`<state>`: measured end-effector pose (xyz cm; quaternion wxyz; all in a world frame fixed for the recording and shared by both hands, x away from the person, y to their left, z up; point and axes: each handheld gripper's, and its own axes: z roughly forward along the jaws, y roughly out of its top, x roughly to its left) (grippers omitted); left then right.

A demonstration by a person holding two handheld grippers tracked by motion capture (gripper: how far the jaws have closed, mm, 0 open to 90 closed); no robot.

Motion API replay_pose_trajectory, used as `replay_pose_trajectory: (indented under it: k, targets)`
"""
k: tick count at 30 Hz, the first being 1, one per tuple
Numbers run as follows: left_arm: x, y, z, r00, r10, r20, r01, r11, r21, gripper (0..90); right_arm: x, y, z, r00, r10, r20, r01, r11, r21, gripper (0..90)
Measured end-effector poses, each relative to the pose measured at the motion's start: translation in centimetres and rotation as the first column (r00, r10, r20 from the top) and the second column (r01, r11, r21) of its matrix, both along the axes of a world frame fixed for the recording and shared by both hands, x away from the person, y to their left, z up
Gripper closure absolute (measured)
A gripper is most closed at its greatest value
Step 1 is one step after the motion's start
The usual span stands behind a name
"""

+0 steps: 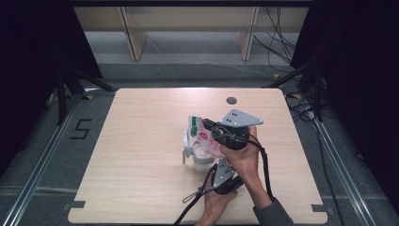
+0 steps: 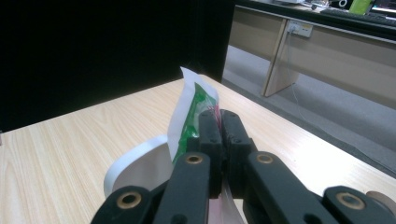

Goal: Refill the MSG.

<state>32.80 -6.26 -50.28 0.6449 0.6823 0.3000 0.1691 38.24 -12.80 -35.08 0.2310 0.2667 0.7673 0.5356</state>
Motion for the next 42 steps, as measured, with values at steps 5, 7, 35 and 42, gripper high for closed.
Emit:
replay_pose_trajectory:
  k: [5, 7, 35, 42]
  targets:
    - [0.0, 0.0, 0.0, 1.0, 0.0, 0.001, 0.0, 1.0, 0.0, 78.9, 0.0, 0.0, 0.0, 1.0, -0.004, 0.003, 0.004, 1.0, 0.0, 89.6]
    - [0.0, 0.0, 0.0, 1.0, 0.001, 0.003, -0.001, 1.0, -0.004, 78.9, 0.0, 0.0, 0.0, 1.0, -0.001, 0.001, 0.001, 1.0, 0.0, 89.6]
    - [-0.1, 0.5, -0.2, 0.9995, 0.006, 0.03, -0.007, 0.9995, 0.031, 79.5, -0.9, -1.1, 1.2, 0.9997, 0.021, 0.016, -0.022, 0.999, 0.033, 90.0]
    - [-0.3, 0.5, -0.3, 0.9988, 0.017, 0.046, -0.02, 0.9982, 0.057, 80.0, -1.6, -2.0, 1.7, 0.9995, 0.026, 0.017, -0.027, 0.999, 0.031, 90.0]
